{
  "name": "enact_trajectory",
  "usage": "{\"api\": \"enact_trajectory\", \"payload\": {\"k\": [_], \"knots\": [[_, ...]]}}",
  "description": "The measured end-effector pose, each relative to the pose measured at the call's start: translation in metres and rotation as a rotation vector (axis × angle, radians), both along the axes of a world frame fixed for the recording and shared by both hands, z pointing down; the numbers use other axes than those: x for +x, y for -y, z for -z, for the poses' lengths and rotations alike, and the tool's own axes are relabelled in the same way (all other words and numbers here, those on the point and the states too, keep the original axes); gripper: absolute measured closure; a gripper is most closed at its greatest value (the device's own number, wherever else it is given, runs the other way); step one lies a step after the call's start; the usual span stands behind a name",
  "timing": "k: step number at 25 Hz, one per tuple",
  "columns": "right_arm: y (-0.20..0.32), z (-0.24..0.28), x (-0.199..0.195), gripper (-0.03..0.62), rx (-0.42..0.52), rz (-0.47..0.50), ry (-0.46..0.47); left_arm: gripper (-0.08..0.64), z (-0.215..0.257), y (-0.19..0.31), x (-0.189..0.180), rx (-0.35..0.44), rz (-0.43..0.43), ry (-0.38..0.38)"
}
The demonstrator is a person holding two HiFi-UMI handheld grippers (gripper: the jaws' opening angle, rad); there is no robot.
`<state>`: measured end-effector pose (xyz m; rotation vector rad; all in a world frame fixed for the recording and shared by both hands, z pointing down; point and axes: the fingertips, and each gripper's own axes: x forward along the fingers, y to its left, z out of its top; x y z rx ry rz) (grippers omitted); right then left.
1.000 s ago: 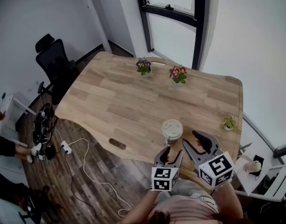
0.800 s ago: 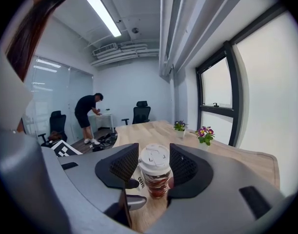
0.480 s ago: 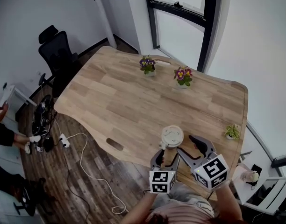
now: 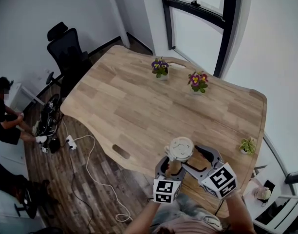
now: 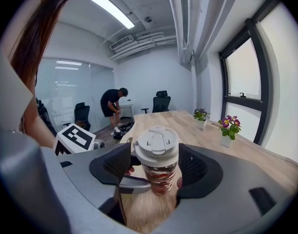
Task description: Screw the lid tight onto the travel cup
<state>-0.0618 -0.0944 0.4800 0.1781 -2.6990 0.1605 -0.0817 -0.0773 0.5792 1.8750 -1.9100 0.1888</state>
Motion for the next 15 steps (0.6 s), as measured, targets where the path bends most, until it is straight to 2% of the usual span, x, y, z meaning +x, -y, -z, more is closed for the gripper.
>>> {"api": "enact_trajectory", "payload": {"k": [8,12,15], "knots": [[0.006,-0.011,-0.006,0.305,-0.013,0.046,-0.004,0.230,-0.004,0.013,-0.004,0.014,-0.103,0.023],[0.007,-0.013,-0.009,0.296,-0.034,0.086,0.000,0.216,-0.004,0.021,-0.001,0.031,-0.190,0.023],[0.006,-0.018,-0.012,0.281,-0.022,0.120,-0.018,0.215,-0.008,0.027,0.003,0.021,-0.265,0.067]]}}
